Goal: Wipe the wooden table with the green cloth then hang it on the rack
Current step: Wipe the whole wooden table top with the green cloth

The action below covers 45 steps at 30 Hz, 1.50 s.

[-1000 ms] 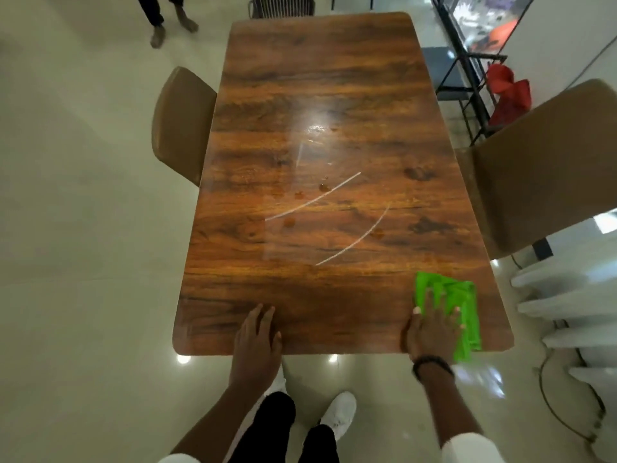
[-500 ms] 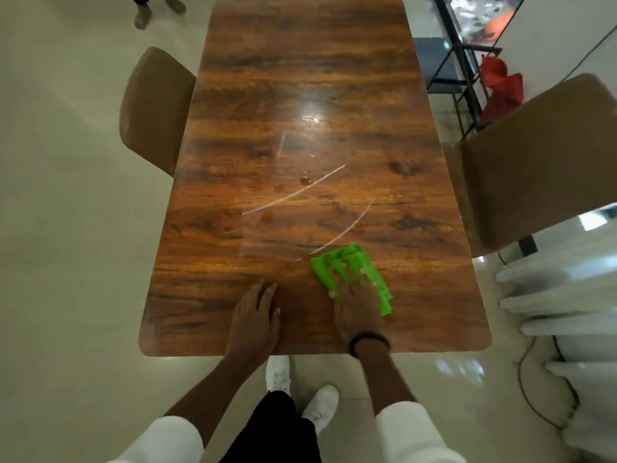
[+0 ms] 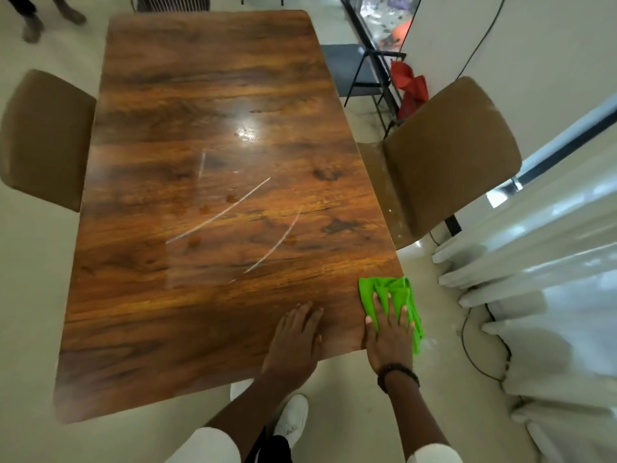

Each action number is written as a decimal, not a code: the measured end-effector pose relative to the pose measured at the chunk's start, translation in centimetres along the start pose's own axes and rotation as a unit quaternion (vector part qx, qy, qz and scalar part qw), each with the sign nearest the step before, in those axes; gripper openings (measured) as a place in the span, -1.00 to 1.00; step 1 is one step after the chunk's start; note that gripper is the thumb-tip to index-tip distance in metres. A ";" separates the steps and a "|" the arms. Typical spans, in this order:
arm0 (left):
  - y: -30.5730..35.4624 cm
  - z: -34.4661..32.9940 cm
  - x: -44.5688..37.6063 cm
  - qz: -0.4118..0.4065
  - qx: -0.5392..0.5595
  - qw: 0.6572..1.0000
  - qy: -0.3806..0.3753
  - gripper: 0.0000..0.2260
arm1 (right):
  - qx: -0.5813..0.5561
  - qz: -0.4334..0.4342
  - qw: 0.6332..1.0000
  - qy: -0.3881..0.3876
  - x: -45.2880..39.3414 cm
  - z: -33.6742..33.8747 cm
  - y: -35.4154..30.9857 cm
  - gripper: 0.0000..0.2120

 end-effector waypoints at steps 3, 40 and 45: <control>1.2 0.1 -1.1 -0.003 0.004 1.000 -0.010 -0.53 | 0.016 0.011 1.000 -0.007 -0.9 0.5 0.0 -0.36; -29.3 19.5 0.0 0.316 0.197 0.892 0.257 -0.54 | 0.169 0.380 0.904 -0.100 -12.2 -9.7 -43.2 -0.48; -26.2 19.2 -3.8 0.274 0.196 0.916 0.218 -0.54 | 0.219 0.453 0.852 -0.143 -8.4 -7.9 -36.6 -0.51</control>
Point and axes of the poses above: each hand's wrist, its own x-axis away from the middle knuckle, its own z-axis out of the back of the hand, y = z × x, the point moved 7 cm from there along -x, towards the middle knuckle, and after that the axes turned 9 degrees about -y, right-handed, at the moved point
